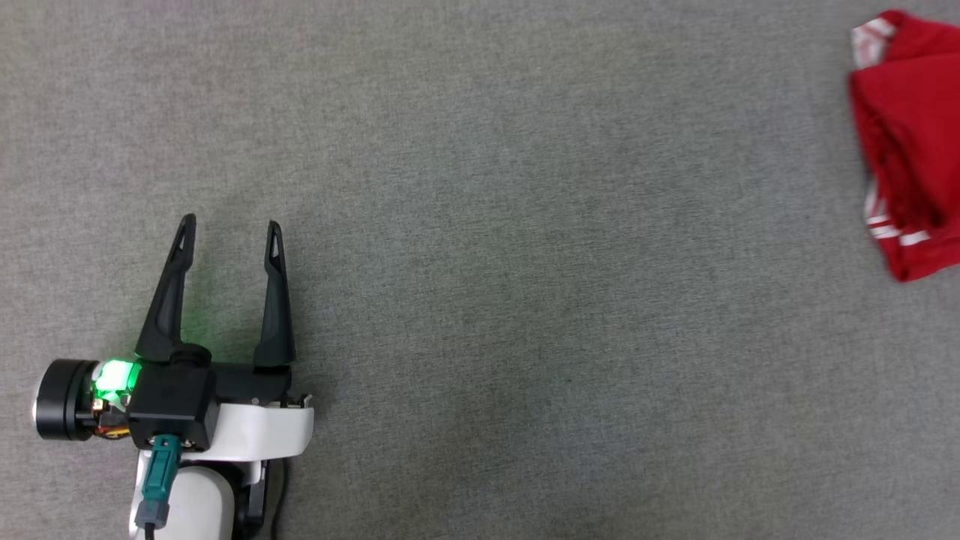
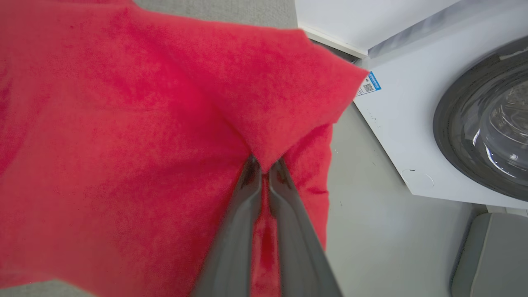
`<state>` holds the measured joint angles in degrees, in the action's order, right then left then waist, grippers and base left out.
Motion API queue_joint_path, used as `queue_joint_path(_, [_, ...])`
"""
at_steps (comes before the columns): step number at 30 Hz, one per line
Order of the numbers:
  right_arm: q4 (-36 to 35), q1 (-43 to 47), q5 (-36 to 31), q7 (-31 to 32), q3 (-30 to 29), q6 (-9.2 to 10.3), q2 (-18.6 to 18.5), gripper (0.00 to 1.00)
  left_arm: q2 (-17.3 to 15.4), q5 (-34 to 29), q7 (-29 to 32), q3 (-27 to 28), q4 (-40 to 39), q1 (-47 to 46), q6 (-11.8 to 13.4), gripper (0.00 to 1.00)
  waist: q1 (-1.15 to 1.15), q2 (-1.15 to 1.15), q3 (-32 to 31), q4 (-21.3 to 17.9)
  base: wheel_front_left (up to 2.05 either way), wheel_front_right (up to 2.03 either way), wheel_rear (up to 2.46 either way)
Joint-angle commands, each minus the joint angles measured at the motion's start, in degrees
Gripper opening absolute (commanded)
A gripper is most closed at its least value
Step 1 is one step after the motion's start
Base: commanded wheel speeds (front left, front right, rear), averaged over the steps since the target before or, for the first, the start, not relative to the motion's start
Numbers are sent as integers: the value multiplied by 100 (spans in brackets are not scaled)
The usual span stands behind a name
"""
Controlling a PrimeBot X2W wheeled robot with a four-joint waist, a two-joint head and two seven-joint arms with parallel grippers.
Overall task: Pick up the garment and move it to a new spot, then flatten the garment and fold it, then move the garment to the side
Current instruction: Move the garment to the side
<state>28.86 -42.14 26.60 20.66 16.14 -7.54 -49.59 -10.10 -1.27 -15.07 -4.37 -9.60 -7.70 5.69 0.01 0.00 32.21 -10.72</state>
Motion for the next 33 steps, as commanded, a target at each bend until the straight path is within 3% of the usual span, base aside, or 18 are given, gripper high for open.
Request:
queue_joint_path(1, [278, -202, -53, -53, -165, 11, -32, 0, -35, 5, -12, -10, -49, -117, 39, 100, -1, 0, 116, 54, 0, 0, 0])
queue_joint_path(11, [851, -449, -504, -130, -684, 11, 445, 0, -130, 41, -12, -16, -99, -172, 94, 100, -1, 0, 205, 66, 0, 0, 0])
queue_joint_path(12, [973, -423, -716, -233, -837, 11, 592, 100, -112, 48, -12, -37, -47, -169, 124, 100, -1, 0, 98, 83, 0, 0, 0])
queue_joint_path(20, [762, -10, -1061, -803, -1027, 11, 896, 100, 5, 181, -12, -63, 131, 178, 220, 100, -1, 0, -714, 176, 0, 0, 0])
queue_joint_path(27, [-245, 583, -1107, -1714, -1242, 10, 1216, 100, 110, 316, -12, 5, 270, 662, 265, 100, -1, 0, -1525, 297, 0, 0, 0])
queue_joint_path(33, [-1315, 1357, -1082, -2287, -1610, 10, 1733, 100, 191, 363, -12, 40, 344, 985, 257, 100, -1, 0, -1976, 486, 0, 0, 0])
